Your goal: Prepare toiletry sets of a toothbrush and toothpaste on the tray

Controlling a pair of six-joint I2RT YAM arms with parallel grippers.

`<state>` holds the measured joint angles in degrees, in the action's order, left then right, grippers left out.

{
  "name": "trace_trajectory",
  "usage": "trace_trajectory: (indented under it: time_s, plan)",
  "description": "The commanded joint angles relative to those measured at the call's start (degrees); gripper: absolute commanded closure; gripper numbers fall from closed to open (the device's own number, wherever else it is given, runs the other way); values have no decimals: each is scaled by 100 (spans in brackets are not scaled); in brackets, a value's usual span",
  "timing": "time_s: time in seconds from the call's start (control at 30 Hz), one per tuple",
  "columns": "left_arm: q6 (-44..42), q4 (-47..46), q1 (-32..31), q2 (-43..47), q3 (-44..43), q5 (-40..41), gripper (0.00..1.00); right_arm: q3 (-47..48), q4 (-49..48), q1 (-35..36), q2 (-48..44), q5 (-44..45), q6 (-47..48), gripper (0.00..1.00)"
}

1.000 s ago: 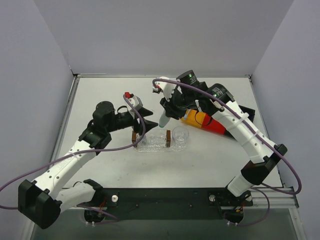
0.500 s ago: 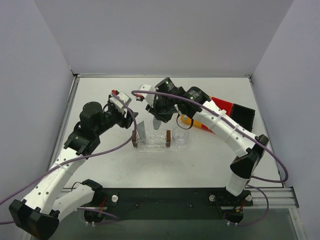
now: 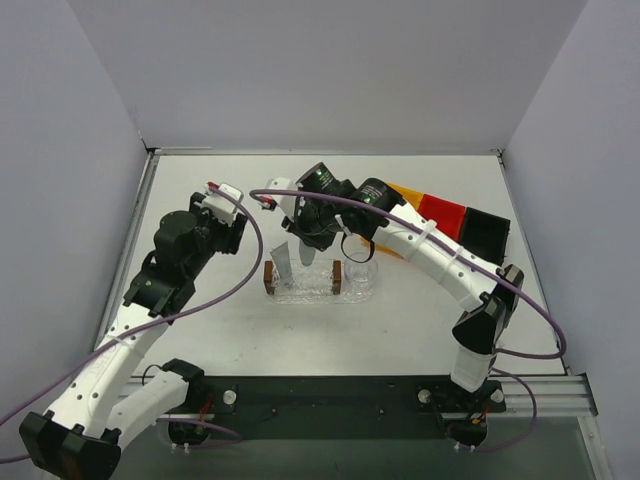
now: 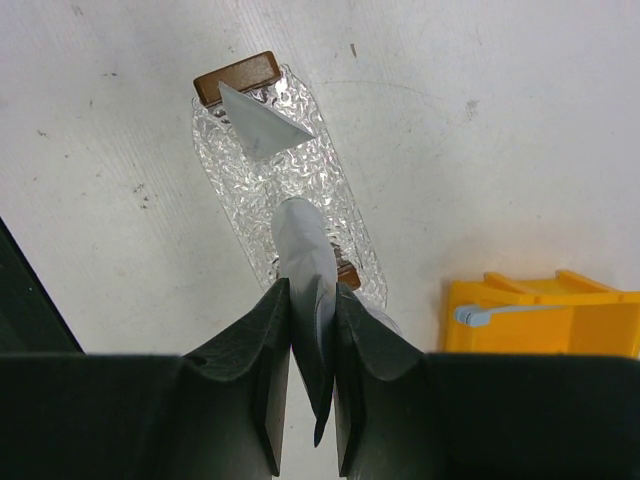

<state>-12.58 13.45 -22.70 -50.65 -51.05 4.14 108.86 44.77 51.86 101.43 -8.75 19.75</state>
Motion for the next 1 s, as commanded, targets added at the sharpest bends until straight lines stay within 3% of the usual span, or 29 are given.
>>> trace_trajectory:
  time_s: [0.0, 0.97]
  plan:
    - [-43, -150, 81, 91, 68, 420, 32, 92, -162, 44, 26, 40, -59, 100]
    - [142, -352, 415, 91, 218, 711, 32, -409, -540, 44, 255, -126, -50, 100]
